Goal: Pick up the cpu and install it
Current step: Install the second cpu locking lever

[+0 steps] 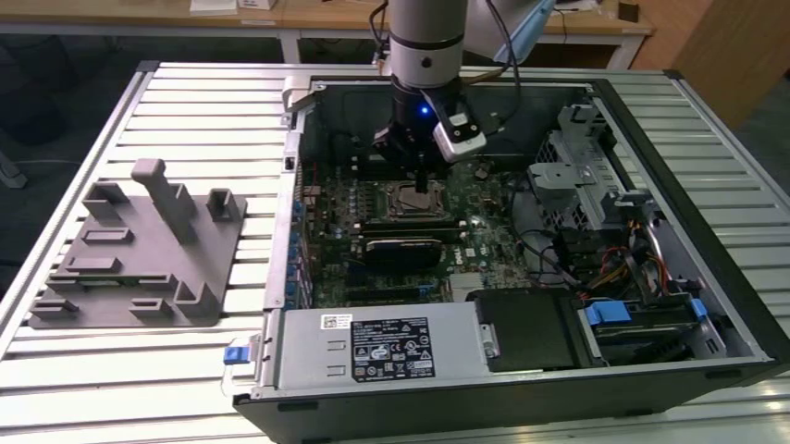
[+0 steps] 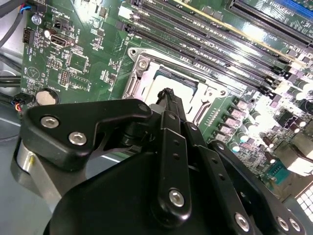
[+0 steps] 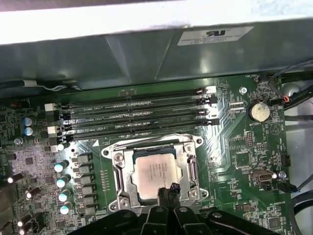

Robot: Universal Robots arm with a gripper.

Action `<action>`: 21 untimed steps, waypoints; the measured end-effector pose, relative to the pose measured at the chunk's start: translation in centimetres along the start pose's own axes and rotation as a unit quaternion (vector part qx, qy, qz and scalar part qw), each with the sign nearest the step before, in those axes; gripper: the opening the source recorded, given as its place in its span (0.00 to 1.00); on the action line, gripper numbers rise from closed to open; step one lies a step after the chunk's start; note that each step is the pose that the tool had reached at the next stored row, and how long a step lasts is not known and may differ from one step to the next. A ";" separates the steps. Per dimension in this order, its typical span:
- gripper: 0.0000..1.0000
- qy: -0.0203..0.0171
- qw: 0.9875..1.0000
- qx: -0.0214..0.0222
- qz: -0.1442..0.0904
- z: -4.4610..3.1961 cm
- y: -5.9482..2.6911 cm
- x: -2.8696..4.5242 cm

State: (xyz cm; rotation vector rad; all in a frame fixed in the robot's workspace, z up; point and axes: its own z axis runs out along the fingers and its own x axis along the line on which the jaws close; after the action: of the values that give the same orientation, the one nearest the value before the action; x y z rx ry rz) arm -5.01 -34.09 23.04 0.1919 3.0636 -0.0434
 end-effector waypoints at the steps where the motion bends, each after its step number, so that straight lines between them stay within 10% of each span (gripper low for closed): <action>1: 0.11 0.000 1.000 0.000 0.000 0.00 -0.03 0.00; 21: 0.11 0.000 1.000 0.000 0.000 0.06 -1.40 -0.17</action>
State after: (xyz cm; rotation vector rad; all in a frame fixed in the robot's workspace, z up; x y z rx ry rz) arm -5.01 -35.51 23.03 0.1920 3.0636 -0.0433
